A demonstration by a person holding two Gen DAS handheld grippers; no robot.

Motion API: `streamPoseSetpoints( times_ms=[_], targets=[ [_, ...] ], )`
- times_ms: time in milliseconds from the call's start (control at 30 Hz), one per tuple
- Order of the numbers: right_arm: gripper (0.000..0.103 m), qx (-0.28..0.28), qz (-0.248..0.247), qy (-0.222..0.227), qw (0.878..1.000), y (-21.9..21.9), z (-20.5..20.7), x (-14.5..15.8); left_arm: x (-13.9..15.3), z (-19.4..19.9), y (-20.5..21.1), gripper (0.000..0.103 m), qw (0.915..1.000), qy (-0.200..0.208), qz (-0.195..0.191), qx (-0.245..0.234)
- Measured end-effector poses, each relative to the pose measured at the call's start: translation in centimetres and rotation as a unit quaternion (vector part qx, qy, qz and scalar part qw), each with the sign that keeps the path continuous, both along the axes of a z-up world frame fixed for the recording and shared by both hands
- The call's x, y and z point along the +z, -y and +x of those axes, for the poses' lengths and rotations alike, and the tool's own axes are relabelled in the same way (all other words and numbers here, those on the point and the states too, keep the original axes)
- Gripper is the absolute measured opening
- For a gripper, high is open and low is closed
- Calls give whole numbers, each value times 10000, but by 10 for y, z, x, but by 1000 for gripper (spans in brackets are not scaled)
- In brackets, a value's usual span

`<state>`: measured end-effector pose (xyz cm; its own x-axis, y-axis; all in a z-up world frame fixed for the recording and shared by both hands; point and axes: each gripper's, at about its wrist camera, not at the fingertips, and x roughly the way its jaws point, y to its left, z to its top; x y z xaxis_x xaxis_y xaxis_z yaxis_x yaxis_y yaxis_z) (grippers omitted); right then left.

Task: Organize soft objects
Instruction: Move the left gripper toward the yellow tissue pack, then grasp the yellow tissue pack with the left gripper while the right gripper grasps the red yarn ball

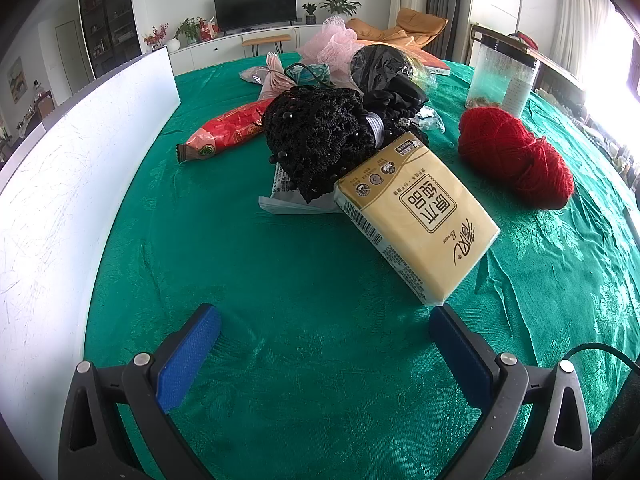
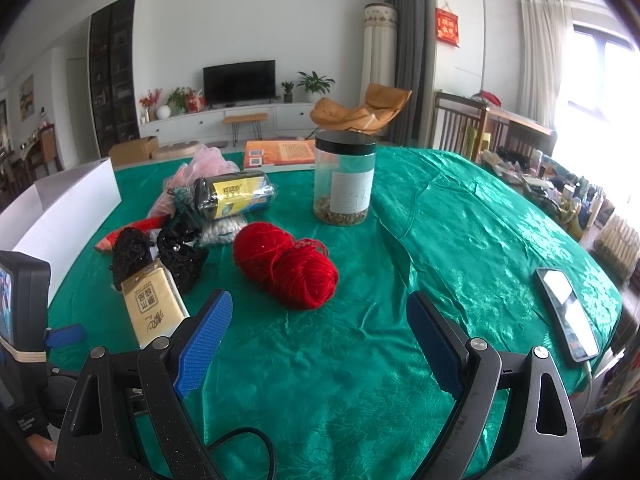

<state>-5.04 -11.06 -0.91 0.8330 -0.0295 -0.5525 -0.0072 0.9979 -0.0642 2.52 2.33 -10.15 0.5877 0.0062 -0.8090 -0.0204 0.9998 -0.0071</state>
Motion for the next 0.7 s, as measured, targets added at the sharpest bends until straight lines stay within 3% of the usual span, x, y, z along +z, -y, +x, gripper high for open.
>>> streamPoseSetpoints(
  times_ms=[400, 567, 700],
  targets=[
    [91, -6, 20, -14, 10000, 0, 0, -1, 3, -3, -1, 103, 9997, -85, -52, -221],
    [91, 0, 37, -23, 10000, -1, -1, -2, 26, -5, 2, 103, 9951, 201, -862, -442],
    [91, -21, 83, 41, 10000, -1, -6, -3, 35, 23, 19, 103, 9933, 207, -1085, -335]
  ],
)
